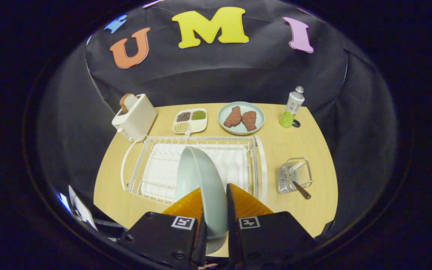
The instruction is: Take the plate from the dish rack, then take the spoon from the basket and place it into the plate.
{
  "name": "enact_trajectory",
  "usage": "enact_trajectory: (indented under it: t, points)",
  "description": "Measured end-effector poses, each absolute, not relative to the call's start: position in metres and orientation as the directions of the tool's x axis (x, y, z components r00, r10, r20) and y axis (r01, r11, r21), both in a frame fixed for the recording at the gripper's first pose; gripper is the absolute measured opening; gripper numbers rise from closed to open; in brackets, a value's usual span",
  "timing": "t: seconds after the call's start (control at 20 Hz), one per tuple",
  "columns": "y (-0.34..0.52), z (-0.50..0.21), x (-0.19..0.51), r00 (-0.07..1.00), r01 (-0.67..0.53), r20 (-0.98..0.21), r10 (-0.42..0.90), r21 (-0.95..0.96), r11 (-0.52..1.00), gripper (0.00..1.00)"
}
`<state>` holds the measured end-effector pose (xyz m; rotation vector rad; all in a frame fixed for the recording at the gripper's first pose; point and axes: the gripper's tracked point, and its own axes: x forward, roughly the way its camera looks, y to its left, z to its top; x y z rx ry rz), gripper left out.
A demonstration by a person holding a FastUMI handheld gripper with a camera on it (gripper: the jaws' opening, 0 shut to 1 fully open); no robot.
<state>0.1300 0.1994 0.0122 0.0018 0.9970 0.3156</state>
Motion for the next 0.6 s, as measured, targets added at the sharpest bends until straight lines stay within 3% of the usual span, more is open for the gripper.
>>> enact_trajectory:
  t: [0.3, 0.6]
  points:
    - [0.195, -0.063, 0.05, 0.381, -0.229, -0.819, 0.43, 0.367, 0.902, 0.29]
    - [0.194, -0.142, 0.034, 0.292, -0.147, -0.788, 0.542, 0.524, 0.839, 0.29]
